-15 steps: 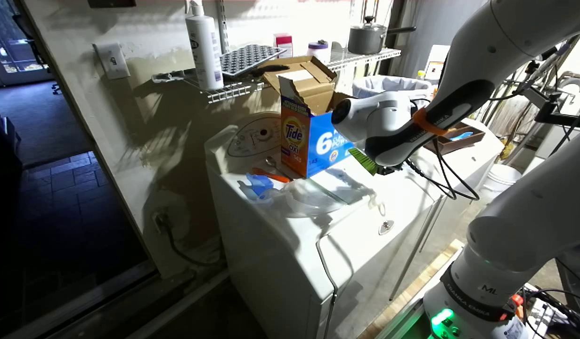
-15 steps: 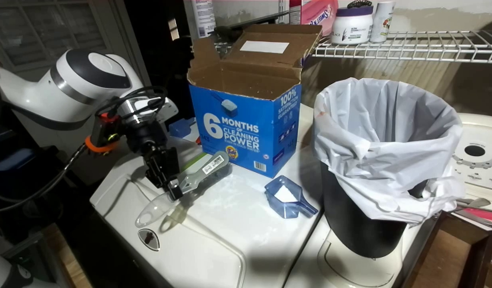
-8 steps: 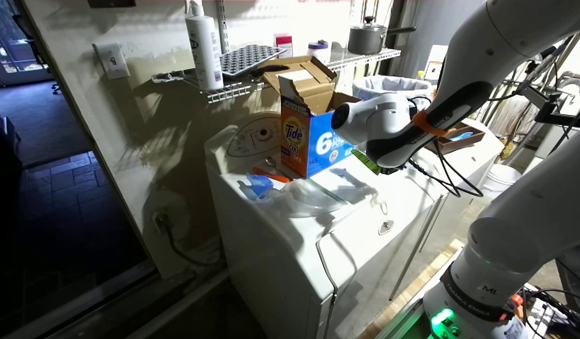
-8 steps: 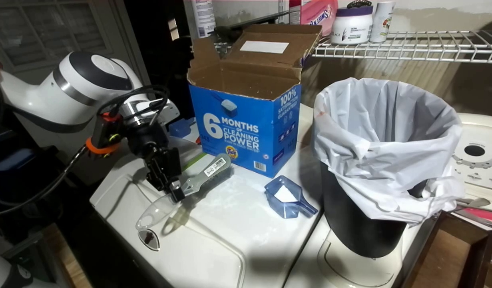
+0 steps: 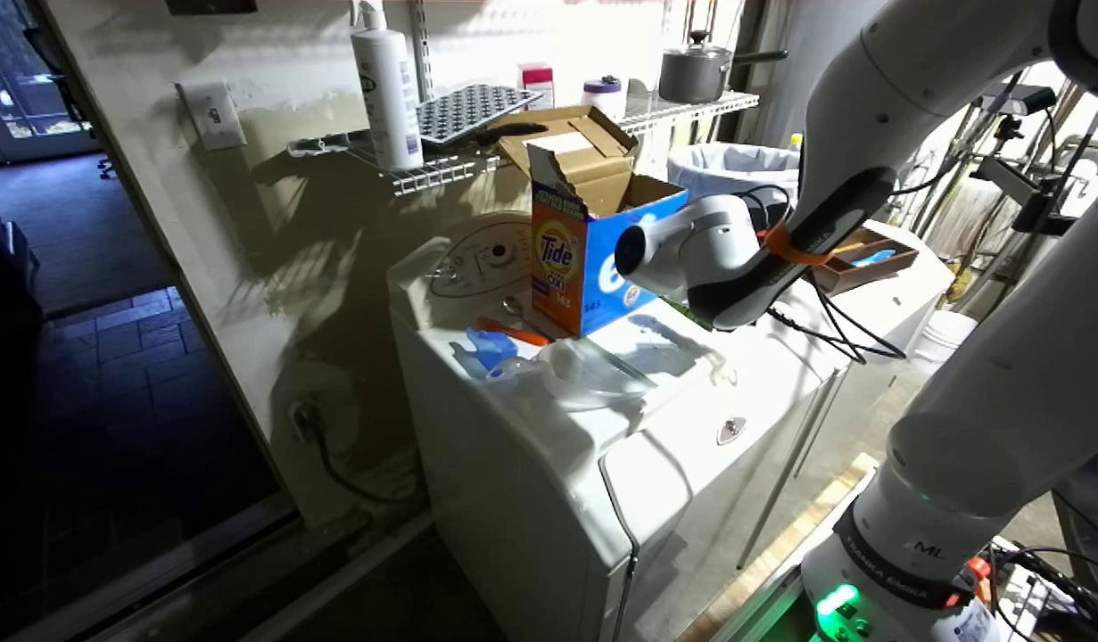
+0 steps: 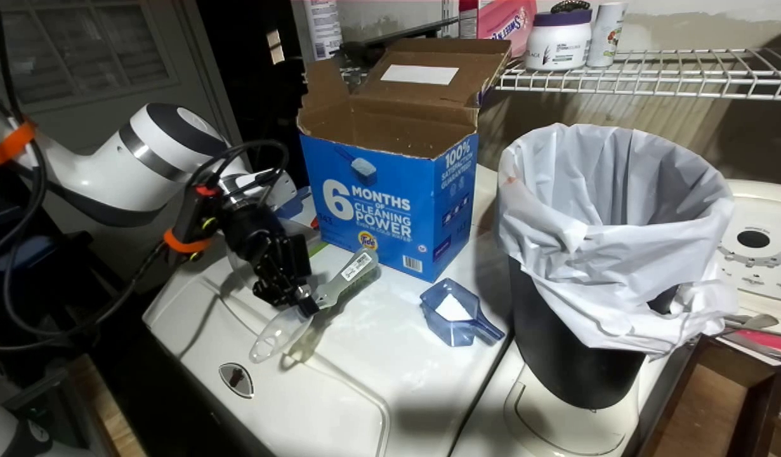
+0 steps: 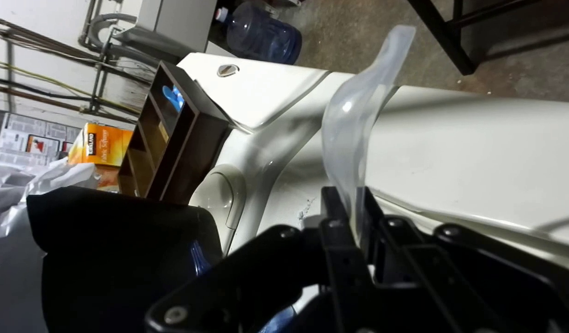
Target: Sweep the table using the brush and dustpan
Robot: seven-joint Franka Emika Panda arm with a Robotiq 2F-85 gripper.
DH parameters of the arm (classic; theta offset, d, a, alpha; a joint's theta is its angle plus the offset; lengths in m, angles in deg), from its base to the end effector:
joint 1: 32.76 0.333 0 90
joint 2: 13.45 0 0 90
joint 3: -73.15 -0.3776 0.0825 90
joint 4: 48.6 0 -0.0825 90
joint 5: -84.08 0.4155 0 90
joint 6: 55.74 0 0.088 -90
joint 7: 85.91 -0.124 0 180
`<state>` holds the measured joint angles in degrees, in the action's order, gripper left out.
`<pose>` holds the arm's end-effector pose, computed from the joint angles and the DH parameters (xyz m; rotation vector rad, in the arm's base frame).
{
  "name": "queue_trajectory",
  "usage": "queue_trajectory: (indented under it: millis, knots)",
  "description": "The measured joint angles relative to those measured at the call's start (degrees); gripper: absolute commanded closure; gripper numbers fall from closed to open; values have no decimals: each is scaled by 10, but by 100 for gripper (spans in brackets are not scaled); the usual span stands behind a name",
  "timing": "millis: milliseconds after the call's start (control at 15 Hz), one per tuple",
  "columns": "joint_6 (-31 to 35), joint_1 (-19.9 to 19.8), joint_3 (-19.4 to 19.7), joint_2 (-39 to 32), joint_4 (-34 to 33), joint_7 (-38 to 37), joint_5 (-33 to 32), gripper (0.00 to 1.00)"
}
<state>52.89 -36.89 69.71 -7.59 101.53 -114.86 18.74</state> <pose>0.3936 -0.0863 0.3067 2.0807 0.2543 -0.3511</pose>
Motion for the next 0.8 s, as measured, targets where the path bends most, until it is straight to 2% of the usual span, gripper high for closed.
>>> queue_trajectory:
  millis: [800]
  knots:
    - [-5, 7, 17, -72, -17, -55, -79, 97]
